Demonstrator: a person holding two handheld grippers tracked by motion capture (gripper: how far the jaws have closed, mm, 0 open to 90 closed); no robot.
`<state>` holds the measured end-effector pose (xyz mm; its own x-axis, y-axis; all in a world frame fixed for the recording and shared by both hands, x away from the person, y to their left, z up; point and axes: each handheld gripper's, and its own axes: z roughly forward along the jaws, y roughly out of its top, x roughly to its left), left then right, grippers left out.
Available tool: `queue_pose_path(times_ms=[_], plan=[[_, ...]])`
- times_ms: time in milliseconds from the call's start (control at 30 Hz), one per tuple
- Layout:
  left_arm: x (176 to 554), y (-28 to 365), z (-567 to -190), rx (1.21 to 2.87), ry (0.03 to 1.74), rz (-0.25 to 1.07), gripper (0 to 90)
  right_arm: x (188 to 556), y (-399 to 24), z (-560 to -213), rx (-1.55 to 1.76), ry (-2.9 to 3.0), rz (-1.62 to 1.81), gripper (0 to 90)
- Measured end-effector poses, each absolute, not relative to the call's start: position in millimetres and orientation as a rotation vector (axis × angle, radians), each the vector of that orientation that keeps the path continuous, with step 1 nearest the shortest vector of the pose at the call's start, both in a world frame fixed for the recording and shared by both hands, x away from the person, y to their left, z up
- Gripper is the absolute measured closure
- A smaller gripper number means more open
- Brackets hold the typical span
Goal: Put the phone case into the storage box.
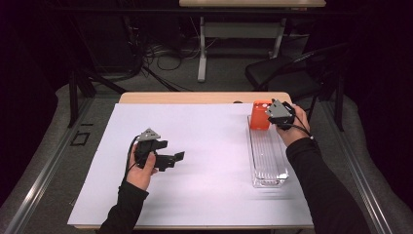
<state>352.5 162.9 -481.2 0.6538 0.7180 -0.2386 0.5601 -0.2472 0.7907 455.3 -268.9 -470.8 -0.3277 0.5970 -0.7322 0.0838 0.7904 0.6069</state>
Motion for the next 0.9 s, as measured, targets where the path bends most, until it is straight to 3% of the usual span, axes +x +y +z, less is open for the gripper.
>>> queue_pose_path(times_ms=[900], plan=[[353.2,161.0,-482.8,1.945,0.998,0.207,15.2,459.1,-273.2,-471.7,0.593,1.873,0.585,68.9]])
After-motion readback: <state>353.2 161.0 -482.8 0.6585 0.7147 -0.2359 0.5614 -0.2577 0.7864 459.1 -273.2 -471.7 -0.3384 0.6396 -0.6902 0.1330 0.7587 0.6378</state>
